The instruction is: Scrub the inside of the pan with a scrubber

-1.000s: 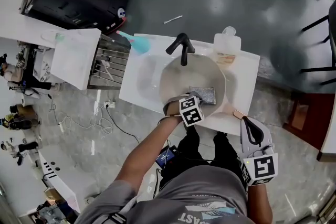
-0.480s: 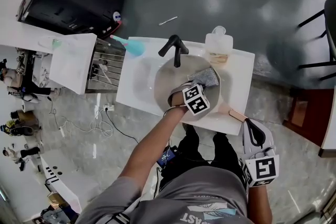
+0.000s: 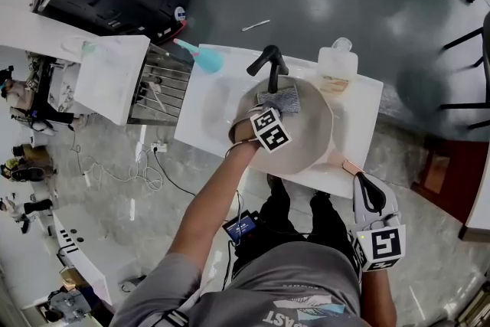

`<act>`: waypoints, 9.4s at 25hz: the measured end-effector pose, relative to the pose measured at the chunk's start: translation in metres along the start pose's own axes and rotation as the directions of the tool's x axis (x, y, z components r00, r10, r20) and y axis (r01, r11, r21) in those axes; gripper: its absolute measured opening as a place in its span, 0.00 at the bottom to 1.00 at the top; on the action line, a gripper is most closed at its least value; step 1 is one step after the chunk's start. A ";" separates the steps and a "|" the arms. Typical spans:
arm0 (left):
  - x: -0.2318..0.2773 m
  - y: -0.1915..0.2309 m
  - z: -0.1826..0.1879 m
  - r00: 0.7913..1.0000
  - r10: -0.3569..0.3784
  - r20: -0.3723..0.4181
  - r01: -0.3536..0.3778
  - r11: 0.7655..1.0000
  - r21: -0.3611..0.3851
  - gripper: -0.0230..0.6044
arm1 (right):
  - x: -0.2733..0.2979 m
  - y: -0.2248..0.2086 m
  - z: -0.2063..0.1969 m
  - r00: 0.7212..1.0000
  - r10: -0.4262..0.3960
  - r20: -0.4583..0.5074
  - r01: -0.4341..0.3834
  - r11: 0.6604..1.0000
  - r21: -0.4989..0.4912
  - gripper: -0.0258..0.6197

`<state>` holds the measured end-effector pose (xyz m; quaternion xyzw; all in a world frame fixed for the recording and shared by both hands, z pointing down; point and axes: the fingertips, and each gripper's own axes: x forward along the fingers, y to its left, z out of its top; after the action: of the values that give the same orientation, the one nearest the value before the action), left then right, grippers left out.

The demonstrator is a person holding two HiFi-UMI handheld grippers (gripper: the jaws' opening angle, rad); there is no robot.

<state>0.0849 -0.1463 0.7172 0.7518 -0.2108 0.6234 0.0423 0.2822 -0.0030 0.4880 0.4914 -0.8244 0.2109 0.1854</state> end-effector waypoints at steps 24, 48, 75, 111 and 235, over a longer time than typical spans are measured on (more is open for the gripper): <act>-0.004 -0.133 0.026 0.967 -0.253 -0.012 0.251 0.950 0.184 0.06 | -0.004 0.002 -0.003 1.000 -0.003 -0.010 0.003 1.000 -0.004 0.04; 0.011 -0.011 -0.028 0.992 -0.066 -0.107 0.076 0.992 0.098 0.06 | 0.008 0.013 -0.009 0.999 0.026 -0.041 -0.026 1.000 -0.015 0.04; -0.029 -0.135 0.024 0.909 -0.399 0.118 0.401 0.916 0.008 0.06 | 0.007 0.035 0.004 0.999 0.035 -0.012 -0.035 0.999 -0.031 0.04; -0.173 0.001 -0.160 0.972 -0.024 0.232 0.096 0.947 -0.306 0.06 | 0.080 0.159 0.081 0.981 0.193 -0.032 -0.195 0.954 -0.229 0.04; -0.072 0.056 -0.326 0.992 0.078 0.097 -0.021 0.872 -0.489 0.18 | 0.163 0.220 -0.042 0.879 0.267 -0.395 -0.332 0.937 -0.106 0.04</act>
<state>-0.2453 -0.0715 0.7089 0.7454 -0.3823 0.5073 0.2022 0.0175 -0.0058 0.5702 0.2906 -0.8548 0.2557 0.3457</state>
